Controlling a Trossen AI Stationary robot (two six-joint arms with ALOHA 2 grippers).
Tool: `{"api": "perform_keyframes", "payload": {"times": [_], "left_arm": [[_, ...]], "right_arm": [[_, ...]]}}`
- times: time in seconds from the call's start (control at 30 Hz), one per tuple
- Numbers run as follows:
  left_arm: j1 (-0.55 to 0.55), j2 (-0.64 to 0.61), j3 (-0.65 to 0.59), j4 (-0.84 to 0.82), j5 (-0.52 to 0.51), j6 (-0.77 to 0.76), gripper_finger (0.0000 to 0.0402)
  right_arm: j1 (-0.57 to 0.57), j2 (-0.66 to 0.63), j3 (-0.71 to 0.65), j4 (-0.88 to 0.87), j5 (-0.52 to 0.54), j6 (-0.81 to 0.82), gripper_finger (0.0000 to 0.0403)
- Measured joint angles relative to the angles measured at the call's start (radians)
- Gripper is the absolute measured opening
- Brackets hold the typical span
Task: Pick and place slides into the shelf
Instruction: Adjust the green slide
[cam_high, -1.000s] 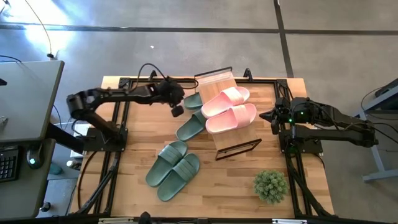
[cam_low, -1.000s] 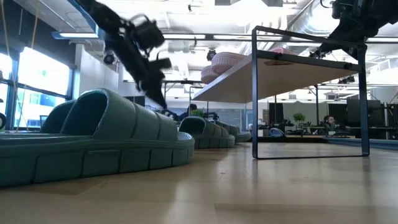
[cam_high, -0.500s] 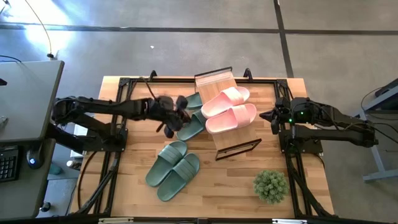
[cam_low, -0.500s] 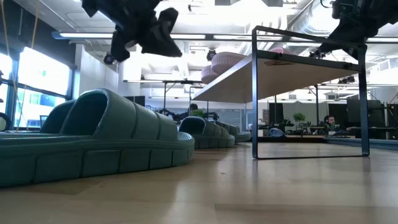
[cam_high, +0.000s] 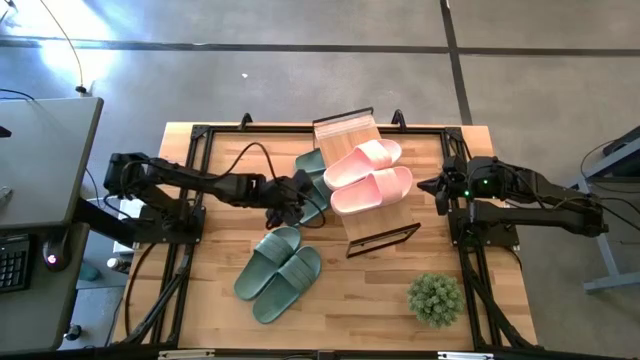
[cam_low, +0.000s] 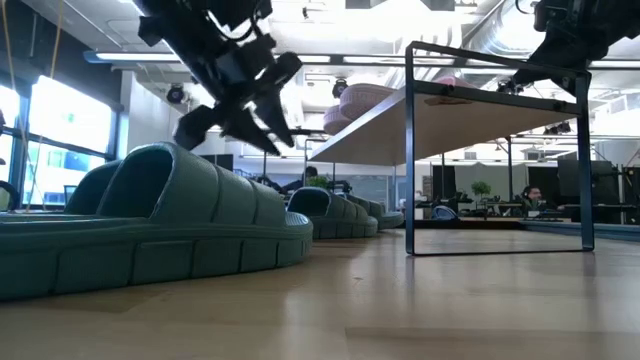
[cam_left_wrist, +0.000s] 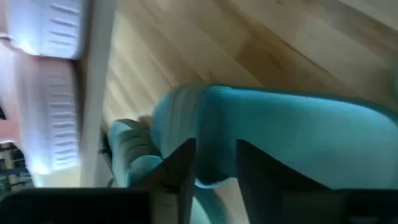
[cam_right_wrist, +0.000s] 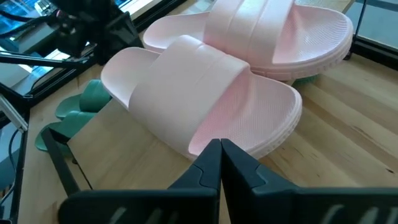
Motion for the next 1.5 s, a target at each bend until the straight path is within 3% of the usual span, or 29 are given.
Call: {"api": "perform_keyframes", "payload": {"times": [0.13, 0.23, 0.33, 0.43, 0.57, 0.67, 0.83, 1.1, 1.5], "left_arm": [[-0.052, -0.007, 0.003, -0.017, 0.003, -0.006, 0.0118], [-0.106, -0.012, 0.003, -0.072, 0.062, -0.035, 0.0112], [-0.152, 0.007, 0.002, -0.131, 0.119, -0.155, 0.0096], [-0.185, 0.023, 0.002, -0.145, 0.094, -0.305, 0.0072], [-0.204, 0.048, 0.002, -0.147, 0.114, -0.388, 0.0027], [-0.201, 0.080, 0.002, -0.168, 0.121, -0.449, 0.0005], [-0.184, 0.149, 0.002, -0.134, 0.120, -0.512, 0.0018], [-0.173, 0.209, 0.004, -0.112, 0.112, -0.557, 0.0005], [-0.072, 0.209, 0.004, -0.088, 0.051, -0.612, 0.0001]], "right_arm": [[0.000, 0.000, 0.000, -0.010, 0.019, 0.000, 0.0000], [0.000, 0.000, 0.000, -0.011, 0.027, -0.001, 0.0000], [0.000, 0.000, 0.000, -0.020, 0.029, -0.001, 0.0000], [0.000, 0.000, 0.000, -0.025, 0.029, 0.000, 0.0000], [0.000, 0.000, 0.000, -0.026, 0.029, -0.001, 0.0000], [0.000, 0.000, 0.000, -0.030, 0.026, -0.001, 0.0000], [0.000, 0.000, 0.000, -0.035, 0.022, 0.000, 0.0000], [0.000, 0.000, 0.000, -0.042, 0.022, 0.000, 0.0000], [0.000, 0.000, 0.000, -0.045, 0.020, 0.023, 0.0000]]}}
